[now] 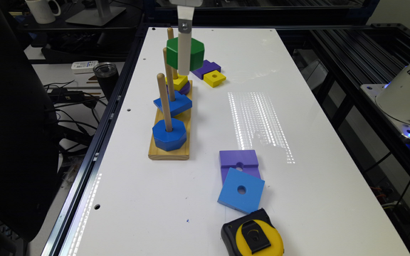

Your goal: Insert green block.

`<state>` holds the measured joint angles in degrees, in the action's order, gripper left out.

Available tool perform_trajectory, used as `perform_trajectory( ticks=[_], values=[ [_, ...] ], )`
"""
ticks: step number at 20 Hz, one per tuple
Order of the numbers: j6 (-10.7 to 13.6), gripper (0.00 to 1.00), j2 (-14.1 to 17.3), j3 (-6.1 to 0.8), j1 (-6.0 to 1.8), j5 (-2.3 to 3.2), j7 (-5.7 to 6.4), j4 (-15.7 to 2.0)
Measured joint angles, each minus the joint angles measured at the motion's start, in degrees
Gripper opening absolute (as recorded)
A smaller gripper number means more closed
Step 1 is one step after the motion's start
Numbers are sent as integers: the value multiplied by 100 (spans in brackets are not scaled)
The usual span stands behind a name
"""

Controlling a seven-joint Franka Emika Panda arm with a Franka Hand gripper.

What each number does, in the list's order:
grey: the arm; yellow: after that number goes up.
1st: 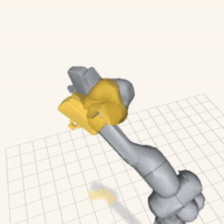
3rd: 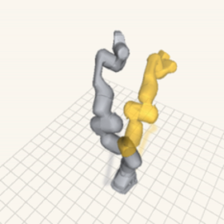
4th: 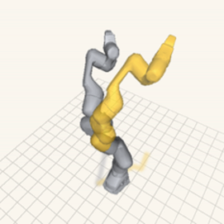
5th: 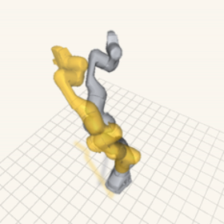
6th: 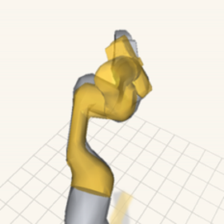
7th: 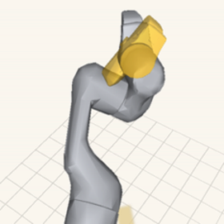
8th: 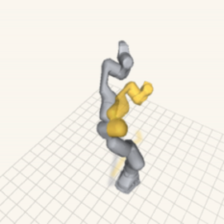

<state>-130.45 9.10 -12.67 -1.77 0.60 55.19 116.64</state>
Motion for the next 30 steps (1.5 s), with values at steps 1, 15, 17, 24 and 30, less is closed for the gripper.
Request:
perform_trajectory(
  ticks=[1, 15, 17, 24, 30],
  values=[
    [4, 0, 31, -12, 0, 2, 10, -38],
    [11, 0, 199, -53, 45, 24, 95, -241],
    [11, 0, 199, -54, 45, 25, 96, -241],
    [11, 0, 199, -54, 46, 26, 97, -242],
    [5, 0, 199, -53, 43, 26, 96, -227]
  ],
)
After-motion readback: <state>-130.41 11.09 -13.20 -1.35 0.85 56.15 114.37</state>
